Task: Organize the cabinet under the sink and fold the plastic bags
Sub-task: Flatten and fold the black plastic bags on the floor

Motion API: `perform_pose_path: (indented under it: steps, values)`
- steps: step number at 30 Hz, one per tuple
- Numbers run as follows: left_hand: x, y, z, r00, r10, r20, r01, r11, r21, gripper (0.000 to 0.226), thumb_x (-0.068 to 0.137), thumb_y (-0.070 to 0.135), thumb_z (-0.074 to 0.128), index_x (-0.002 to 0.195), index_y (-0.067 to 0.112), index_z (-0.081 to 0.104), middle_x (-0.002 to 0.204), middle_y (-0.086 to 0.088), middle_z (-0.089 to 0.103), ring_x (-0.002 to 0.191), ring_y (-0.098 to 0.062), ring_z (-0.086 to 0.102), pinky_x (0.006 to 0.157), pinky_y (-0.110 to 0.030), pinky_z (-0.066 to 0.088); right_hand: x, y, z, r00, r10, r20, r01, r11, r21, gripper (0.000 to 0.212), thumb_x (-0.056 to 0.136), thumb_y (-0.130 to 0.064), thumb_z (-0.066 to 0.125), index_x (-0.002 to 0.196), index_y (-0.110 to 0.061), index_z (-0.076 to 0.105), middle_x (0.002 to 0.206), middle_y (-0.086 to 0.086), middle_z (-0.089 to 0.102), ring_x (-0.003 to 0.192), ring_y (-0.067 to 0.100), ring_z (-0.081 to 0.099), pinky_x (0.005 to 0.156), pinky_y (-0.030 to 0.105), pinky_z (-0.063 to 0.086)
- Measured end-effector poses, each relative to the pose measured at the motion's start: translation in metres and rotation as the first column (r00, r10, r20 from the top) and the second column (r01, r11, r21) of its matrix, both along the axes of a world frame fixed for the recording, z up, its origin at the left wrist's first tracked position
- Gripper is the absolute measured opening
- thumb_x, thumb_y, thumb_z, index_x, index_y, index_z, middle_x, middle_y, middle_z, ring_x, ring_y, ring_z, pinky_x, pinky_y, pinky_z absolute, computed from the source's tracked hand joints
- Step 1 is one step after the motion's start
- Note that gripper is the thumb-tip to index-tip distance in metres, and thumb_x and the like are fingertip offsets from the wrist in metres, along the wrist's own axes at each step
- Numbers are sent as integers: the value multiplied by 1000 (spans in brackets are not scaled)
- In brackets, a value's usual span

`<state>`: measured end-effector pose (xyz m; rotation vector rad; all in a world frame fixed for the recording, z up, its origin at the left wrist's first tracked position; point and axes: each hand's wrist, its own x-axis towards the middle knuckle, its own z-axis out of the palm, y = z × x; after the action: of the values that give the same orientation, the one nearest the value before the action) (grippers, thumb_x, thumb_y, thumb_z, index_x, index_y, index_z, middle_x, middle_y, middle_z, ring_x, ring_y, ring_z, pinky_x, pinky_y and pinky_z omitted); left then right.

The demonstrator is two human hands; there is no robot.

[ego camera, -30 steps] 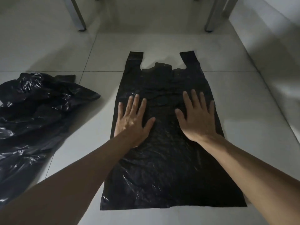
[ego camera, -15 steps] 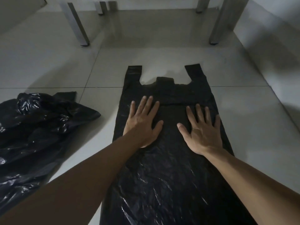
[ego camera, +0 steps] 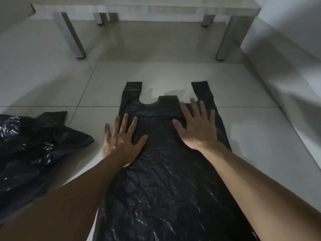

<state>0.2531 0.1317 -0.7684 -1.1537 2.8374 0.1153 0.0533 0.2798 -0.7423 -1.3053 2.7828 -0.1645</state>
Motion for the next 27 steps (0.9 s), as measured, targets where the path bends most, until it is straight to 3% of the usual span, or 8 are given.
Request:
perform_pose_path:
  steps: [3,6,11,15,18,27]
  values:
    - [-1,0,-2,999,6,-46,-6,1000,-7,85,79,80,-4,151,36,-11,160,3,-15,147,-23,-14,119,-51,-4,-27,8,-21,993,-118,23,115,989,95,82,85,-79,3,154,-35,-1,164,1,-6,150,29,-7,117,60,0]
    - [-1,0,-1,1000,6,-7,-5,1000,1,85,78,80,-1,151,36,-11,160,4,-15,147,-22,-14,119,-51,-4,-30,9,-24,991,-132,3,131,987,97,85,83,-80,0,154,-34,-1,164,0,-6,150,28,-6,117,60,1]
    - [-21,-8,20,999,-36,-28,33,994,-100,79,85,71,17,149,26,20,157,-7,19,147,-28,7,118,-55,0,-31,9,-25,991,-131,-10,131,986,106,84,83,-79,-2,154,-35,-5,164,1,-9,150,28,-8,117,61,1]
    - [-51,-32,18,976,-218,13,218,972,-86,80,93,65,13,154,17,-3,161,-6,-12,147,-23,-16,119,-49,-6,-30,8,-26,991,-132,-23,134,984,115,84,82,-79,-5,154,-35,-7,164,1,-9,150,28,-8,117,60,2]
    - [-58,-57,9,990,-125,69,123,992,34,88,88,72,6,152,14,-13,159,-5,-18,146,-19,-19,120,-46,-7,-31,8,-26,991,-131,-34,134,984,119,85,81,-79,-6,153,-34,-8,164,1,-9,150,28,-7,117,60,3]
    - [-57,-77,5,998,50,29,-52,996,77,95,84,78,10,152,13,-10,160,-4,-16,147,-19,-16,117,-47,-10,-27,5,-24,979,-204,-27,205,971,119,104,82,-82,4,155,-8,-4,163,9,-8,150,25,-4,119,56,4]
